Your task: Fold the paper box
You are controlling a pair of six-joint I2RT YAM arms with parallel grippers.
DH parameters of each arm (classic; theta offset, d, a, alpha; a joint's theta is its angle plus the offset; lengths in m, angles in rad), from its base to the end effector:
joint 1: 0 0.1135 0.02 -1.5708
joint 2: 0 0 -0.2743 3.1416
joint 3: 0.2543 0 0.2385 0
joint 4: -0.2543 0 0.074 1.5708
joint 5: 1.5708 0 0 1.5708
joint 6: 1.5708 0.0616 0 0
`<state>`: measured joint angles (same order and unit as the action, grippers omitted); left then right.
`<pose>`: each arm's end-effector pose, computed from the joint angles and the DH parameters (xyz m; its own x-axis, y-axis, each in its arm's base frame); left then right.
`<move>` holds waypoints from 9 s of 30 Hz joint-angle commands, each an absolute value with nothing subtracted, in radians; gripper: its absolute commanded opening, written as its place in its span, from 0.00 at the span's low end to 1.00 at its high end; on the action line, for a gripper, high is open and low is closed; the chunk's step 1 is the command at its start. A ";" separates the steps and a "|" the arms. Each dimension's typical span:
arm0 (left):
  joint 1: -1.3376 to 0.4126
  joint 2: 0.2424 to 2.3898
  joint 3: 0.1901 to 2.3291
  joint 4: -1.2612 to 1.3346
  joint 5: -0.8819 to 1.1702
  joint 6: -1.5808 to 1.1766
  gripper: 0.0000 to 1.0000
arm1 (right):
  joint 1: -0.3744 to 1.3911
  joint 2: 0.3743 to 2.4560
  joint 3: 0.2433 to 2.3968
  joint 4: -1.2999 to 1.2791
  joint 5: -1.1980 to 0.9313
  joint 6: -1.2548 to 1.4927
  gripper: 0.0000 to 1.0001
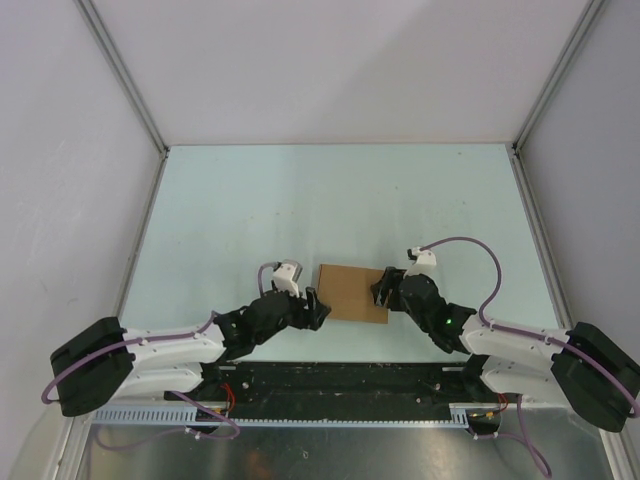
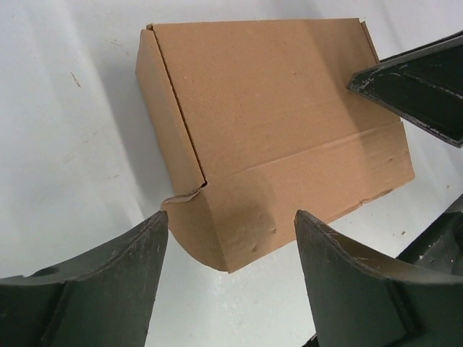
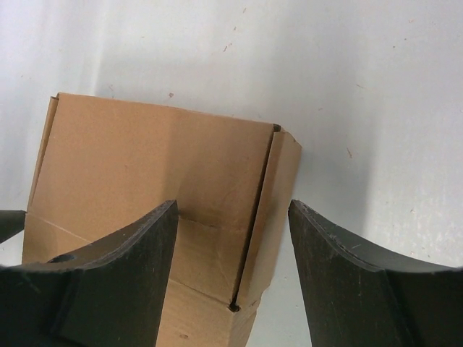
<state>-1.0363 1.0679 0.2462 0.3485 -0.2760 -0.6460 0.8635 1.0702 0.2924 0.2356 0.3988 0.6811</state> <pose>0.1202 -0.1701 0.1649 -0.6094 -0.1076 -0.7855 0.4227 0.7941 -0.4367 0.1526 0.1417 0.1674 -0.5655 0.2315 -0.7916 -0.1651 0.9086 0.3837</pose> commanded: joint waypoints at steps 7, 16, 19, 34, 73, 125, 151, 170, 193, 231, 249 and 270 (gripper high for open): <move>-1.048 1.135 0.314 0.370 -0.259 -0.630 0.76 | 0.859 1.071 0.314 0.281 0.396 0.687 0.68; -1.049 1.154 0.330 0.385 -0.255 -0.629 0.76 | 0.856 1.071 0.314 0.279 0.391 0.684 0.68; -1.048 1.150 0.330 0.391 -0.252 -0.629 0.76 | 0.857 1.072 0.314 0.282 0.390 0.684 0.68; -1.049 1.152 0.327 0.420 -0.204 -0.632 0.63 | 0.854 1.075 0.313 0.284 0.387 0.686 0.68; -1.075 1.312 0.345 0.431 -0.359 -0.531 0.41 | 0.847 1.097 0.310 0.288 0.377 0.681 0.68; -0.936 1.308 0.703 0.434 -0.210 -0.249 0.53 | 0.909 0.612 0.262 -0.127 0.477 0.772 0.64; -0.770 1.997 1.204 0.129 0.097 -0.216 0.16 | 1.040 0.933 0.264 0.054 0.365 0.804 0.00; -0.787 1.835 0.766 0.308 0.152 -0.345 0.12 | 0.848 1.009 0.307 0.112 0.285 0.704 0.00; -0.853 1.575 0.569 0.354 -0.135 -0.426 0.11 | 0.686 1.216 0.448 0.109 0.178 0.603 0.00; -0.956 1.632 0.594 0.316 -0.326 -0.439 0.01 | 0.761 1.332 0.520 0.037 0.256 0.624 0.00; -1.124 1.287 0.347 0.239 -0.416 -0.598 0.01 | 1.103 1.170 0.442 -0.259 0.485 0.920 0.06; -1.270 1.387 0.474 0.229 -0.367 -0.592 0.00 | 1.221 1.158 0.437 -0.203 0.390 0.963 0.06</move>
